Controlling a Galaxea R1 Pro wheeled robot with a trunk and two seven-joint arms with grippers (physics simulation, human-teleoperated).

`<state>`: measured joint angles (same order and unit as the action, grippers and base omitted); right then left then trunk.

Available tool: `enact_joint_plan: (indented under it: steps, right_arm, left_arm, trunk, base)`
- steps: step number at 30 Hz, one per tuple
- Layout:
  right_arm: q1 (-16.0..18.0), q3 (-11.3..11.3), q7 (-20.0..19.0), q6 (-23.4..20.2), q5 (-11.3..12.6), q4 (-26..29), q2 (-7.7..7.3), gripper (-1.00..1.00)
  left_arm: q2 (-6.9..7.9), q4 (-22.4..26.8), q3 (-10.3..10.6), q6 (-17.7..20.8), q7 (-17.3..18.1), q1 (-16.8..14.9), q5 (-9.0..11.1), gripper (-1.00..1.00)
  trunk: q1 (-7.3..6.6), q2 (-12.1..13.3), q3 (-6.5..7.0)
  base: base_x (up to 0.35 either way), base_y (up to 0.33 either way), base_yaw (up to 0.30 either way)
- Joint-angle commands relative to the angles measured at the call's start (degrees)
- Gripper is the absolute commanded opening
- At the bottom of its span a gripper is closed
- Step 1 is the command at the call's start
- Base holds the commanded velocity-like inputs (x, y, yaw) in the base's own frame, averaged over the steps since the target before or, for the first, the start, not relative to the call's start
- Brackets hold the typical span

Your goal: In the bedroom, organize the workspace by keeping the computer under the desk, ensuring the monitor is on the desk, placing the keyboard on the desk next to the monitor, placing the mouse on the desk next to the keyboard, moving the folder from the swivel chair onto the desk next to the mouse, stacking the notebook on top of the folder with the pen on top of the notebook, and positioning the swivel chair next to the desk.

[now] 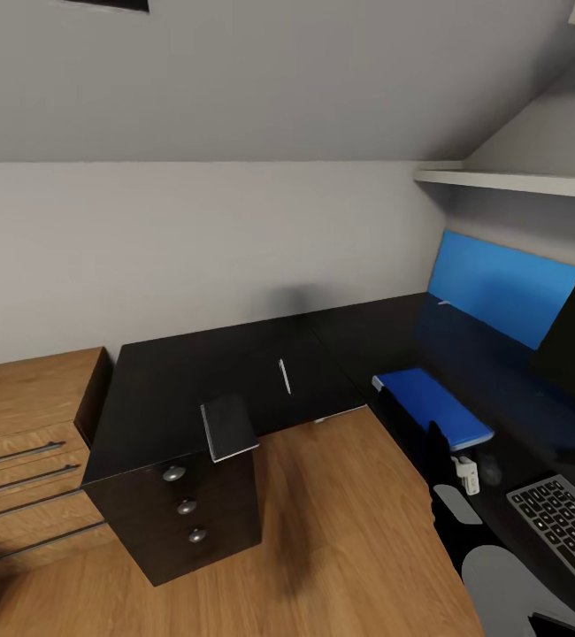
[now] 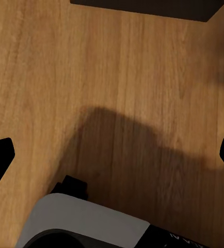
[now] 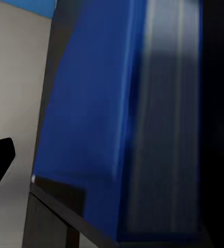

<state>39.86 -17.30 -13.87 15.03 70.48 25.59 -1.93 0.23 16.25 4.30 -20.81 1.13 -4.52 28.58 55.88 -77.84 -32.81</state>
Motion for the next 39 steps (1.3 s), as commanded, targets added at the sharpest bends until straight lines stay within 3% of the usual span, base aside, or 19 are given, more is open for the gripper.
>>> enact_joint_plan:
  steps: [1,8,39]
  right_arm:
    - [0.0,-0.1,-0.4,0.0,0.7,-0.1,0.0,1.0]
    - [0.0,-0.1,-0.3,0.0,0.7,-0.1,0.0,1.0]
    - [0.0,-0.1,-0.3,0.0,0.7,-0.1,0.0,1.0]
  left_arm:
    - [0.04,-0.1,0.4,-0.3,0.1,0.0,0.6,1.0]
    - [0.04,-0.1,0.4,-0.3,0.1,0.0,0.6,1.0]
    - [0.04,-0.1,0.4,-0.3,0.1,0.0,0.7,1.0]
  trunk:
    - [0.0,0.0,-0.05]
    - [0.0,0.0,-0.05]
    - [-6.81,12.4,5.51]
  base:
    - [0.0,0.0,0.0]
    - [0.0,0.0,0.0]
    - [0.0,0.0,0.0]
